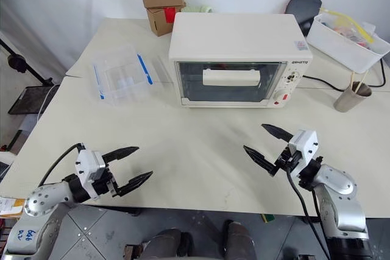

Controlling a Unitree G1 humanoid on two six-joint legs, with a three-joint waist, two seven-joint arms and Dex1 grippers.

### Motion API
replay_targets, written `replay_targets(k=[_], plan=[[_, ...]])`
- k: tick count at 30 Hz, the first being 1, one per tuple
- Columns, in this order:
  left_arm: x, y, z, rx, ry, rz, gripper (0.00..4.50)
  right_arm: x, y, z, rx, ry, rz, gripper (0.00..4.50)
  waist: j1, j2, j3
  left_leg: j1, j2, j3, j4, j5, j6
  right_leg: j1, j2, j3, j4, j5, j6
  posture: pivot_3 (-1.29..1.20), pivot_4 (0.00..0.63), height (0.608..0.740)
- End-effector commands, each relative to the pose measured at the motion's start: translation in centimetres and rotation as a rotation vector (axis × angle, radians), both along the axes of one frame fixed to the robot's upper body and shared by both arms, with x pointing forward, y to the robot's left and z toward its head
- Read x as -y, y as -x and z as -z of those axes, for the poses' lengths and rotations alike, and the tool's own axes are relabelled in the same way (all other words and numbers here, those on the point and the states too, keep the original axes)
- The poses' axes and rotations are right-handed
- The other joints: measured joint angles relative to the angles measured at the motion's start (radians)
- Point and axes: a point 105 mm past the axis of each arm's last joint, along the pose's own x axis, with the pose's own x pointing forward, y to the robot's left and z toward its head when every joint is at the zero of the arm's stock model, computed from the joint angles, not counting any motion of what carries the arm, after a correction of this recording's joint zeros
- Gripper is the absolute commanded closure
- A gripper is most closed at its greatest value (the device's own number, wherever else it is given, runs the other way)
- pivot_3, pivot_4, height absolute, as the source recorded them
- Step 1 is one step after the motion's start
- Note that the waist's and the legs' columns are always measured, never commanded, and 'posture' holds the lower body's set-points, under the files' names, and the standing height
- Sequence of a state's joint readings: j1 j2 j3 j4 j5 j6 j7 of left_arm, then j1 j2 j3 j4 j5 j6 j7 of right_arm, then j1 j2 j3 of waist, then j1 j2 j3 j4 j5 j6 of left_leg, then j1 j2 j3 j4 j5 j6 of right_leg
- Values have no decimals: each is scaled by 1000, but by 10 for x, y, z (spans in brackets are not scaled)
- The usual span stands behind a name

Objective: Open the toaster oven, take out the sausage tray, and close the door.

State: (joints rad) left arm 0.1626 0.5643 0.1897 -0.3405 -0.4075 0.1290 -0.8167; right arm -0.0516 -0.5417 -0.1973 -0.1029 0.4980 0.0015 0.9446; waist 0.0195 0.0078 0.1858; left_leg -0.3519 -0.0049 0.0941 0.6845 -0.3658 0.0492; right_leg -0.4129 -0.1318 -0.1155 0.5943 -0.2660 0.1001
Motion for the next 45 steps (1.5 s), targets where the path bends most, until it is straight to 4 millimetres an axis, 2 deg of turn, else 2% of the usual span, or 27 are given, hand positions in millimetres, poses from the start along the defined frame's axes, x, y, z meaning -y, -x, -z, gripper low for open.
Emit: replay_targets(k=[1, 5, 9, 18, 26, 31, 36, 37, 38, 40, 42, 45], plan=[[5, 0, -16, 44, 37, 29, 24, -5, -4, -18, 18, -41, -40, 0, 0, 0, 0, 0, 0, 0, 0, 0, 0, 0, 0, 0, 0, 0, 0, 0, 150, 740], [6, -3, -37, 47, 115, 94, 24, -9, -13, -39, 28, -86, -70, 0, -3, 0, 0, 0, 0, 0, 1, 0, 0, 0, 0, 0, 0, 0, 0, 0, 150, 740], [7, -10, -58, 68, 156, 166, 24, -12, -32, -63, 56, -105, -80, 0, -5, 0, 0, -1, 0, -1, 1, 0, 0, 0, 0, -1, 1, 0, 0, 0, 150, 740], [16, -15, -64, 83, 198, 184, 24, -16, -49, -76, 118, -134, -85, 0, -11, 0, 0, -2, -1, 0, 1, 0, 1, 0, 2, -4, 0, 0, 0, 0, 150, 740], [16, -18, -63, 65, 252, 162, 24, -26, -40, -81, 190, -136, -170, 0, -22, 0, 0, -1, 0, 0, 1, 0, 1, 0, 2, -3, 1, 0, 0, 0, 150, 740], [11, -29, -72, 52, 319, 133, 24, -36, -22, -68, 197, -10, -271, 0, -22, 0, 0, -1, 0, 0, 1, 0, 1, 0, 2, -3, 1, 0, 0, 0, 150, 740], [6, -47, -86, 46, 381, 140, 24, -35, -12, -52, 212, 107, -301, 0, -31, 0, 0, 0, 1, 1, 1, 1, 0, 0, 4, -3, 1, 0, 0, 0, 150, 740], [8, -49, -93, 54, 414, 178, 415, -34, -11, -48, 211, 131, -304, 0, -32, 0, 0, 0, 1, 1, 1, 1, 0, 0, 4, -3, 1, 0, 0, 0, 150, 740], [10, -54, -98, 65, 431, 193, 575, -34, -10, -44, 217, 155, -306, 0, -31, 0, 0, 0, 1, 1, 1, 1, 0, -1, 5, -4, 2, 0, 0, 0, 150, 740], [15, -66, -106, 99, 442, 192, 1224, -33, -10, -39, 231, 180, -305, 0, -24, 0, 0, 0, 0, 1, 1, 1, 0, -1, 7, -4, 2, 0, 0, 0, 150, 740], [25, -81, -108, 130, 412, 186, 1809, -32, -11, -37, 244, 198, -302, 0, -21, 0, 0, 0, 0, 1, 1, 1, 0, 0, 8, -5, 2, 0, 0, 0, 150, 740], [33, -114, -119, 196, 422, 111, 2810, -31, -13, -34, 258, 218, -300, 0, -18, -1, 0, -1, -1, 2, 2, 1, 0, 0, 9, -9, 2, 0, 1, 0, 150, 740]])
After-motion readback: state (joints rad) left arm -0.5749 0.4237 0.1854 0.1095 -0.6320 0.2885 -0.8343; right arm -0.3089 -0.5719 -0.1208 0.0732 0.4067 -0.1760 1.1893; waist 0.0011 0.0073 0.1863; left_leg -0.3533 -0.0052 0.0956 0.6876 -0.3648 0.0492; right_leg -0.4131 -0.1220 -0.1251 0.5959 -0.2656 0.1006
